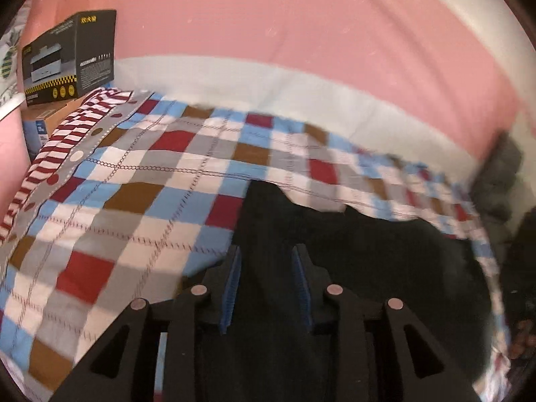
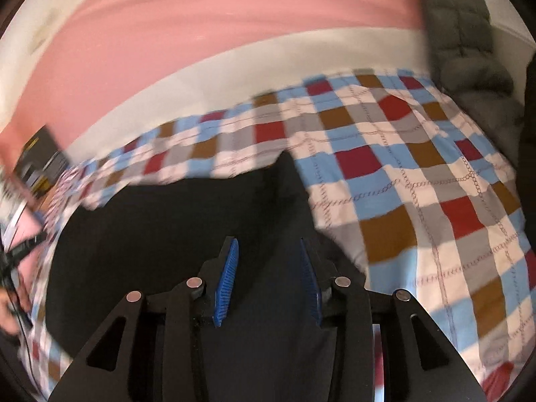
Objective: Fold large clothes
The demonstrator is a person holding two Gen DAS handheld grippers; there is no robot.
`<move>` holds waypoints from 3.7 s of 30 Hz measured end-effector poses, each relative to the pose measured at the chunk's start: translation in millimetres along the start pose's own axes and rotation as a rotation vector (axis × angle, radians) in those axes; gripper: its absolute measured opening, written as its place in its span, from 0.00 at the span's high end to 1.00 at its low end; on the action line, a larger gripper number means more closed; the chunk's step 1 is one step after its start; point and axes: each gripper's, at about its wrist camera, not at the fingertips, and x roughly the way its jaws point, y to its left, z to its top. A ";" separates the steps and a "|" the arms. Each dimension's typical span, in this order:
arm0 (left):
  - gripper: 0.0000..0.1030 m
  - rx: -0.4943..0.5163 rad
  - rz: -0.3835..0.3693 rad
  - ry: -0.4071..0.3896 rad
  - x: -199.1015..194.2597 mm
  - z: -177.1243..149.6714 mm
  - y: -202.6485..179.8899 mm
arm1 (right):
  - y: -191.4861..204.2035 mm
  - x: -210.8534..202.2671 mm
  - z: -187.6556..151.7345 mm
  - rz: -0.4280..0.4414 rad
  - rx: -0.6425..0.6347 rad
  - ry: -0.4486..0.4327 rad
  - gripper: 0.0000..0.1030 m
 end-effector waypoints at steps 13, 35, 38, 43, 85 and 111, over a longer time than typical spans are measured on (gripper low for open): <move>0.58 0.111 0.031 0.142 18.8 -84.7 -26.1 | -1.9 28.0 -59.8 -0.091 -0.001 0.119 0.65; 0.52 -0.131 0.067 0.228 -54.9 -135.2 58.6 | -48.8 -37.0 -132.9 -0.018 0.246 0.172 0.40; 0.41 -0.220 0.034 0.232 -47.5 -132.6 72.4 | -63.0 -32.8 -132.0 0.035 0.331 0.166 0.32; 0.28 -0.369 -0.083 0.277 -15.1 -127.2 87.5 | -81.0 -4.0 -126.5 0.129 0.425 0.205 0.25; 0.68 -0.160 -0.110 0.352 -219.4 -259.1 32.9 | -58.5 -174.3 -260.3 0.242 0.446 0.345 0.62; 0.39 -0.087 -0.099 0.300 -123.0 -143.3 20.4 | -45.0 -111.5 -133.1 0.108 0.205 0.206 0.36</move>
